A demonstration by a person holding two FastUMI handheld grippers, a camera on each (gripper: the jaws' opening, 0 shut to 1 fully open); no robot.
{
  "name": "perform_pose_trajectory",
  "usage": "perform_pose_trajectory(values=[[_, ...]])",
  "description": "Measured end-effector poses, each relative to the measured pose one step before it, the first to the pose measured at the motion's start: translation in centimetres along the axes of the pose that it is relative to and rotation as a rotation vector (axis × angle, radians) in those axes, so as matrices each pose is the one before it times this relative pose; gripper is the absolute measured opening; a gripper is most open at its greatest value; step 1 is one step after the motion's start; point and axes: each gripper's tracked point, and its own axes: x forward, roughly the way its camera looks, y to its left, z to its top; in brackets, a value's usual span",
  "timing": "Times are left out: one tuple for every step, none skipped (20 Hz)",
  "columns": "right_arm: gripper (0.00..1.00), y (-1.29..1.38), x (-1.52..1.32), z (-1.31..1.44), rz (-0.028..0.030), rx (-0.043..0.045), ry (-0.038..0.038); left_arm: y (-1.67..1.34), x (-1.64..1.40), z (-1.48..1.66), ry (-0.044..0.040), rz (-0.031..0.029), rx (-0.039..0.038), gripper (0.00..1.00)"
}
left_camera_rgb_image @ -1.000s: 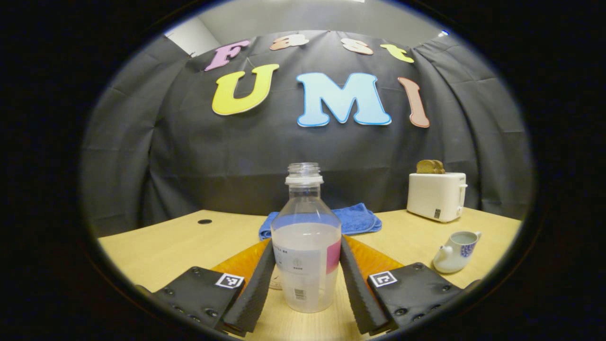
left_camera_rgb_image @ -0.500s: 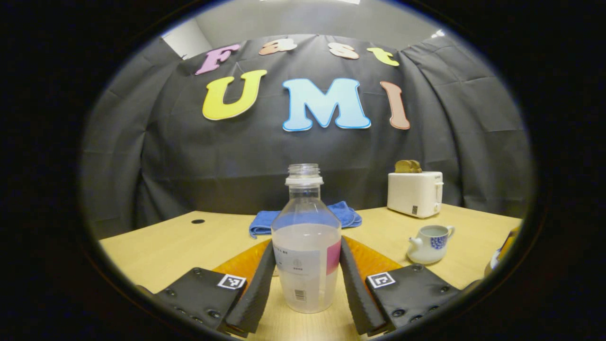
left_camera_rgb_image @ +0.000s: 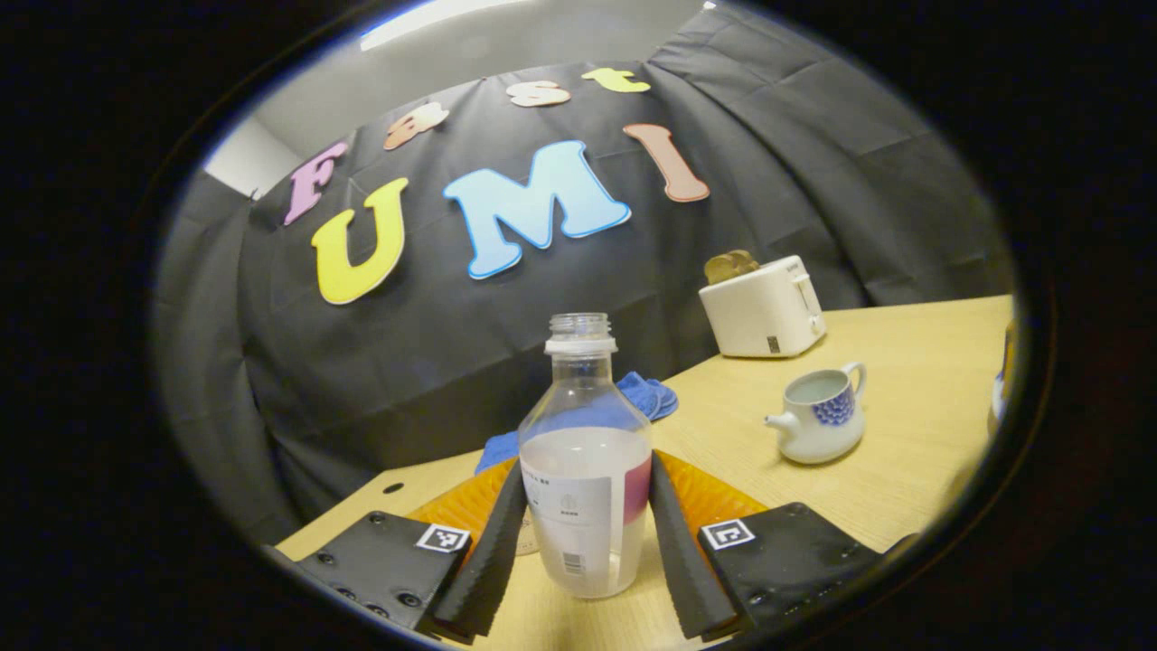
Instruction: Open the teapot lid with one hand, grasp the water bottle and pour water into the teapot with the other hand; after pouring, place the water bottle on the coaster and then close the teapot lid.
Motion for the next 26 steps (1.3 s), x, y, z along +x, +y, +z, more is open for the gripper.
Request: perform_pose_trajectory(values=[[0.05, -0.388, -0.14, 0.077, -0.00846, 0.00617, -0.00102, -0.455, 0.191, -0.021, 0.00143, -0.00813, 0.03997, 0.83], [0.05, -0.448, -0.149, -0.084, -0.00985, 0.0073, 0.00414, -0.507, 0.28, 0.086, 0.00332, -0.00686, 0.04512, 0.83], [0.05, -0.203, -0.102, -0.102, -0.00398, 0.0049, 0.00451, -0.541, 0.352, 0.064, 0.00002, -0.0089, 0.05233, 0.84], [0.04, -0.27, -0.125, -0.05, -0.0051, 0.00486, 0.00298, -0.44, 0.2, 0.225, -0.00172, -0.00554, 0.03671, 0.84], [0.05, -0.333, -0.154, 0.069, -0.00699, 0.00308, -0.00172, -0.429, 0.223, 0.166, -0.00042, -0.00592, 0.03635, 0.84], [0.05, -0.393, -0.223, 0.042, -0.0101, 0.0022, -0.0022, -0.345, 0.285, -0.022, 0.00139, -0.00327, 0.04102, 0.84], [0.05, -0.325, -0.175, 0.078, -0.00752, 0.00721, -0.0016, -0.24, 0.322, 0.185, 0.00418, 0.00018, 0.04407, 0.84], [0.05, -0.093, -0.123, 0.01, -0.00278, 0.0087, -0.00271, -0.292, 0.307, -0.037, 0.0039, -0.0044, 0.03714, 0.83], [0.05, -0.083, -0.117, -0.034, -0.00193, 0.0041, 0.00168, -0.456, 0.204, -0.016, 0.00523, -0.0088, 0.02838, 0.84], [0.05, -0.098, -0.102, 0.073, -0.00161, -0.00037, -0.0018, -0.325, 0.101, 0.045, -0.0015, -0.00178, 0.01767, 0.84], [0.05, -0.04, -0.167, -0.048, 0.00075, -0.00066, -0.00161, -0.318, 0.294, 0.093, 0.0017, -0.00349, 0.02752, 0.84], [0.05, 0.033, -0.126, 0.058, 0.00094, -0.00043, -0.00102, -0.117, 0.339, 0.048, 0.00335, -0.00059, 0.02586, 0.84], [0.05, 0.025, -0.092, -0.112, 0.00126, -0.00045, 0.0018, -0.225, 0.098, 0.05, 0.00054, -0.00366, 0.02914, 0.84], [0.05, -0.033, -0.149, -0.023, 0.00046, 0.00142, 0.00231, -0.251, 0.257, 0.215, 0.00496, -0.00333, 0.03632, 0.84], [0.05, -0.047, -0.216, -0.007, -0.00153, 0.00163, 0.00094, -0.309, 0.317, 0.208, -0.00037, -0.00368, 0.0373, 0.84], [0.05, -0.152, -0.155, -0.006, -0.0029, 0.0012, 0.00313, -0.28, 0.36, 0.239, 0.00119, -0.00657, 0.03316, 0.84], [0.05, -0.133, -0.125, -0.039, -0.00265, 0.00172, -0.00062, -0.397, 0.126, 0.007, -0.00134, -0.00716, 0.02723, 0.84], [0.05, -0.216, -0.207, -0.019, -0.006, 0.00096, 0.00091, -0.239, 0.278, 0.327, -0.0017, -0.00818, 0.03587, 0.84], [0.05, -0.036, -0.073, -0.03, -0.00175, 0.00042, 0.00262, -0.186, 0.223, 0.264, -0.00225, -0.0039, 0.02322, 0.84], [0.05, 0.003, -0.051, 0.006, -0.00115, -0.00043, 0.00006, -0.125, 0.123, 0.213, -0.00188, -0.00357, 0.02636, 0.84], [0.05, -0.052, -0.045, -0.006, -0.00047, -0.00182, 0.00217, -0.03, 0.127, 0.205, -0.00054, -0.0015, 0.02426, 0.84], [0.04, -0.034, -0.108, -0.052, -0.00044, -0.00087, 0.00267, -0.164, 0.325, 0.197, 0.0025, -0.00511, 0.03244, 0.84], [0.04, -0.069, -0.113, -0.062, 0.00075, 0.00151, 0.00093, 0.098, -0.108, 0.044, 0.00228, 0.00009, 0.02224, 0.84], [0.05, -0.061, -0.043, 0.02, -0.00125, 0.00115, 0.00114, 0.015, -0.164, 0.12, -0.00087, -0.00254, 0.01522, 0.84], [0.05, -0.08, -0.117, 0.036, -0.00024, 0.00152, -0.00114, -0.008, -0.029, 0.281, -0.00235, -0.00284, 0.01279, 0.84], [0.05, -0.048, 0.015, -0.064, 0.0004, 0.00137, 0.00112, -0.088, 0.002, 0.202, 0.00127, -0.00626, 0.0206, 0.84]])
